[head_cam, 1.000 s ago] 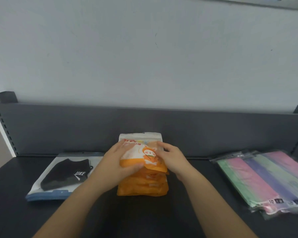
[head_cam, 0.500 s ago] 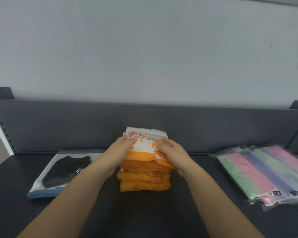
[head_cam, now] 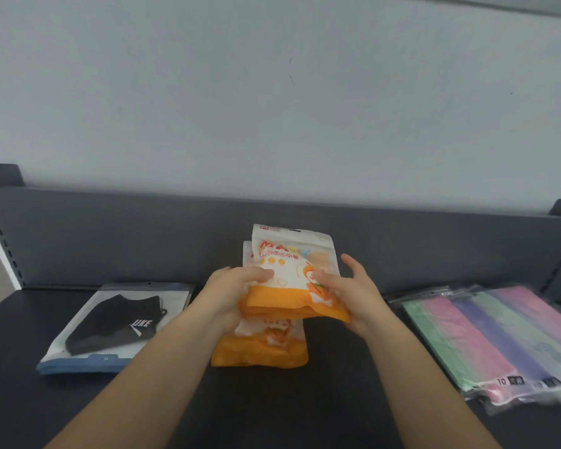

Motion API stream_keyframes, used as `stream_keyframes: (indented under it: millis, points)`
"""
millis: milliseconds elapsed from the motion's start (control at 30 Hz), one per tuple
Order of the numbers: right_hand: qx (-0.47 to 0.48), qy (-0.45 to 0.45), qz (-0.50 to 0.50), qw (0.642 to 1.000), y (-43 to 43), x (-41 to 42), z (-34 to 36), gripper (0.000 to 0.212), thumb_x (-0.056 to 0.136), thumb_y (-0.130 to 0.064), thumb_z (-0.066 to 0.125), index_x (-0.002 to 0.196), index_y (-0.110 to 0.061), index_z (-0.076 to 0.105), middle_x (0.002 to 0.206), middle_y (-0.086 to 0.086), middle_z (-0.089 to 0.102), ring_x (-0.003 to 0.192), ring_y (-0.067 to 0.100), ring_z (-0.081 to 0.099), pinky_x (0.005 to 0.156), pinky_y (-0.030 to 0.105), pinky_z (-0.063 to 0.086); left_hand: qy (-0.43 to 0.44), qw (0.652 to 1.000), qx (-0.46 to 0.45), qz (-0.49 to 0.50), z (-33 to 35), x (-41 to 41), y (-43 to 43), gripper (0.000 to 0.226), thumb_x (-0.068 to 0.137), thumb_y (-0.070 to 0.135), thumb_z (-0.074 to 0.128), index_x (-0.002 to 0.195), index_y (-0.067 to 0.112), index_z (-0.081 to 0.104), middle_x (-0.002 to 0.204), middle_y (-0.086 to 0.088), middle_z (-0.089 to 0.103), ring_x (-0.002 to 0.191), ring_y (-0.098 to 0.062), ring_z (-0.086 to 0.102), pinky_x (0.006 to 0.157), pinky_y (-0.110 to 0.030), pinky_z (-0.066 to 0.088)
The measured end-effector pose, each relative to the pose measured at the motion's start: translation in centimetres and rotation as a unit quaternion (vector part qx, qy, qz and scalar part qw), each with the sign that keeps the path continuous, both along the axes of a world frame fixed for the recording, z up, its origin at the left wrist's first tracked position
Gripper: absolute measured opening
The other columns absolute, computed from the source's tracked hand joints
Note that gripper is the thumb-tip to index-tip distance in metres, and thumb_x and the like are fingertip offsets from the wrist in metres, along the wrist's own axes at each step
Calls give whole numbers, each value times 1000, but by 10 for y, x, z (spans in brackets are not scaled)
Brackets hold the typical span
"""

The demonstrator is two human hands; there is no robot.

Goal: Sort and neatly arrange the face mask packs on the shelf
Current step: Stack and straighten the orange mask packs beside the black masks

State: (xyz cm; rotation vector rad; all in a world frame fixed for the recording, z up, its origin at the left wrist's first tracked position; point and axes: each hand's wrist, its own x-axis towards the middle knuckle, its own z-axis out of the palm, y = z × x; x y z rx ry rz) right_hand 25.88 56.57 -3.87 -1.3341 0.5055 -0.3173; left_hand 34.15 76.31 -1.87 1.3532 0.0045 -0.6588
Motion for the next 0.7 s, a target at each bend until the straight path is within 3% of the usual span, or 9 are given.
stream_keyframes:
  millis: [100,167,267,367,467,567,633,700]
  points:
    - [18,-14,34,999,-22,-16,2,94,73,-5,84,148,-33,35,128,11,61,91,34,74,63,43,60,24,996,-31,-77,6,-12,-13,44,81,18,77,122,15,62,110,-13,75,99,-33,72,78,-48,60]
    - [20,-32,66,997,-39,-28,2,92,70,-1,85,145,-30,40,127,12,64,95,36,73,66,45,60,15,994,-38,-98,5,-18,-26,39,82,19,76,118,17,63,103,-10,78,94,-30,75,73,-46,61]
    - [-12,-80,97,992,-63,-43,0,99,60,1,89,142,-28,42,127,14,66,108,38,69,79,55,58,-68,993,-27,-97,3,-27,-47,53,82,13,77,130,21,57,107,-1,76,93,-24,75,72,-43,62]
    - [-66,-135,84,985,-82,-55,-4,96,64,15,78,142,-24,40,128,11,65,113,35,66,85,57,55,-176,980,14,-94,2,-41,-70,79,80,13,79,142,35,37,122,8,64,105,-17,68,77,-39,63]
    - [-123,-170,47,977,-92,-63,-13,91,65,18,73,141,-17,37,126,10,66,114,30,66,83,47,58,-270,956,74,-87,-10,-54,-89,109,61,23,84,145,50,21,139,11,50,129,-19,52,97,-52,53]
    - [-167,-143,27,975,-96,-74,-24,82,75,23,68,138,-20,40,124,4,67,114,21,66,79,33,59,-267,958,64,-85,-30,-71,-104,113,71,4,81,153,39,12,144,7,48,134,-16,48,106,-49,48]
    - [-162,-121,34,979,-99,-82,-36,77,77,18,69,137,-22,41,124,3,68,114,21,66,82,36,60,-252,960,92,-83,-39,-82,-115,116,73,2,81,155,35,5,149,6,42,139,-18,42,109,-47,44]
    - [-152,-100,41,982,-102,-88,-46,72,77,1,76,137,-20,43,125,4,68,115,23,66,84,38,59,-256,955,132,-76,-44,-88,-124,110,73,8,84,153,30,13,147,7,41,140,-18,40,109,-44,41]
